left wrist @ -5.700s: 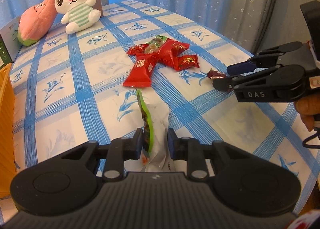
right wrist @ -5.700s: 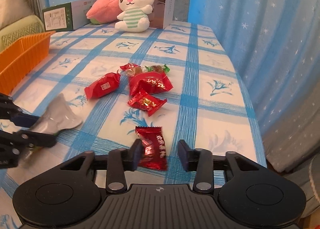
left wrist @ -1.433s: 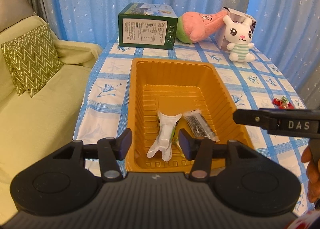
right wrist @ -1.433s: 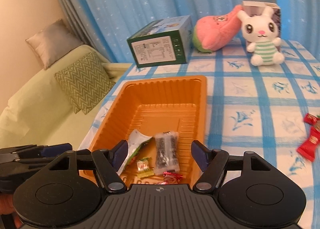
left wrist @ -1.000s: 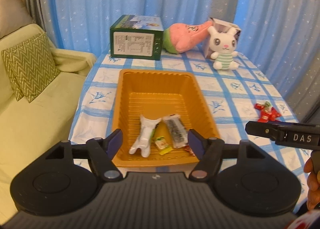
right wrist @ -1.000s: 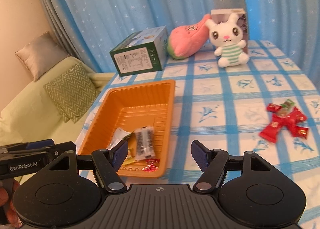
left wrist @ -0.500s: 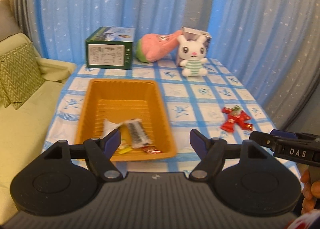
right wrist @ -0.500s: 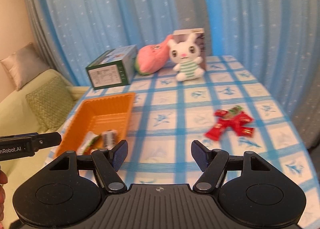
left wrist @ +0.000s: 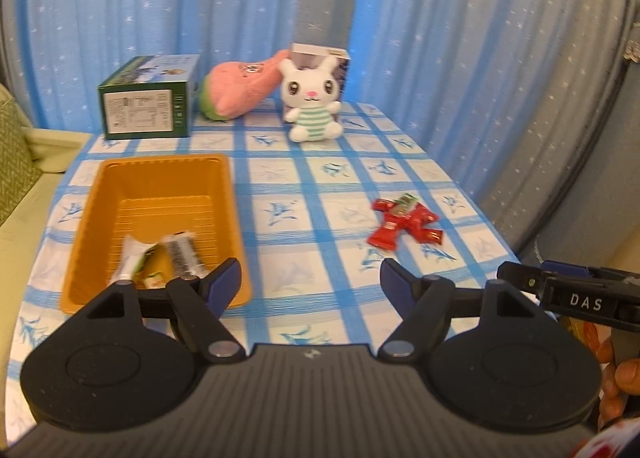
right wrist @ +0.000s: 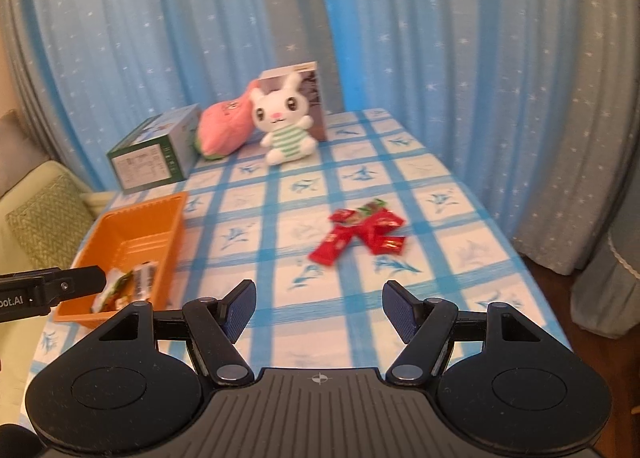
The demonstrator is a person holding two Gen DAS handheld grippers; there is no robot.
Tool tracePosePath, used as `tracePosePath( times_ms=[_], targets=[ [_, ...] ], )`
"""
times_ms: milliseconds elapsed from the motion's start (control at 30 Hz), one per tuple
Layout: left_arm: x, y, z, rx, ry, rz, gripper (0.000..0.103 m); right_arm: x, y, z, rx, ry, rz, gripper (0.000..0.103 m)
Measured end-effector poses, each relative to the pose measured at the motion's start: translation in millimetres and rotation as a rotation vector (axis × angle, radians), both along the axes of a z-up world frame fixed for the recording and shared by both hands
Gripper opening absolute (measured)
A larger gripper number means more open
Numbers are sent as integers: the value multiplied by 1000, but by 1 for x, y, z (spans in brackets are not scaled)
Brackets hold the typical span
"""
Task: Organize snacks
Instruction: 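Move both open tools back toward the remaining red candy cluster, then grasp a red candy with the left gripper while the right gripper grasps another red candy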
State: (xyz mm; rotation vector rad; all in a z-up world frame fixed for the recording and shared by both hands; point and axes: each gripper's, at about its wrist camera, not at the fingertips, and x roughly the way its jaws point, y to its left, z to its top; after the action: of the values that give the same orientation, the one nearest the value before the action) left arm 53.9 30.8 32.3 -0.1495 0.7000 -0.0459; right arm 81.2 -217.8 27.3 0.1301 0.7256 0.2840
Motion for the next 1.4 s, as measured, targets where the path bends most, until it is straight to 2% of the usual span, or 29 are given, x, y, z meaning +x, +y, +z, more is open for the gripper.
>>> tracePosePath(
  times_ms=[267,733,1000,1300,1400],
  targets=[
    [8,-28,-2,5,0,-60,75,1,-29,-2,-16,4,-55,70],
    [43,-59,-21,22,30,-131,75,29,-59,-17,-53,16,-46,70],
    [88,-76,-53,13,61,-182,74,70,-73,-48,-81,37,16,70],
    [152,-93,-98,36,97,-209,64,128,-77,-92,-103,55,103,70],
    [173,-97,-114,38,107,-216,58,145,-75,-104,-108,56,129,70]
  ],
)
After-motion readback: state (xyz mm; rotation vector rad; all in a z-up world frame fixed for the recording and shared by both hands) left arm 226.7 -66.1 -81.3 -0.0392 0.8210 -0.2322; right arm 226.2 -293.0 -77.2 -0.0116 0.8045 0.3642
